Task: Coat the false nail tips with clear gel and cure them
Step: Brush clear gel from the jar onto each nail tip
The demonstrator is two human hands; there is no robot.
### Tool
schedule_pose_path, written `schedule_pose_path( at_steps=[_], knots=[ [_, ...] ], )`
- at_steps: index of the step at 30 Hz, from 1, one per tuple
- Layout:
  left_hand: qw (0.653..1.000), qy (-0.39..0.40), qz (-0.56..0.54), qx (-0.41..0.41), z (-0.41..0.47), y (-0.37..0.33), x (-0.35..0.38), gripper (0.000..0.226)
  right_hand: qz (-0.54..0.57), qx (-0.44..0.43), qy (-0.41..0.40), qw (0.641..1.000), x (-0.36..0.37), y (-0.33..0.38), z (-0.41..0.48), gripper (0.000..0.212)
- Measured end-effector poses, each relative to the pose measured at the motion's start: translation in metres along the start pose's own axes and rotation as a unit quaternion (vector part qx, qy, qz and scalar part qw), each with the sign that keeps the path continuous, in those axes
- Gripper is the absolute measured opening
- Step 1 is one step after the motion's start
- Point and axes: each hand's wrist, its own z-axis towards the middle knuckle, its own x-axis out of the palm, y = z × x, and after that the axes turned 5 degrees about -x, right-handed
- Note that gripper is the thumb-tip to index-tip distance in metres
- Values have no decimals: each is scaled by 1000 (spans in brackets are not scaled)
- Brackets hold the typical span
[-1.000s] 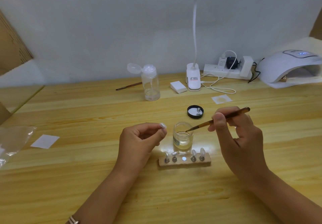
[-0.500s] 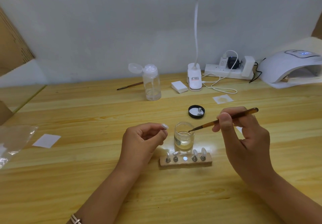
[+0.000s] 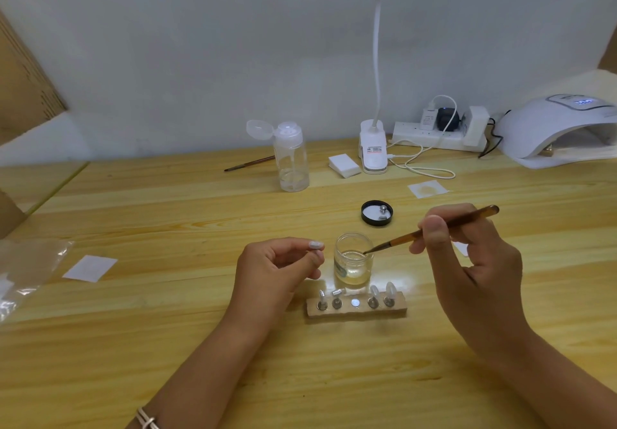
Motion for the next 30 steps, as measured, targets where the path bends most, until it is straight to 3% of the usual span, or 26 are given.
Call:
schedule_pose_path(
  at_steps=[30],
  knots=[
    [1000, -1, 21, 1, 2, 2, 0, 7, 11, 7, -28, 1000, -9, 4, 3, 17]
  ],
)
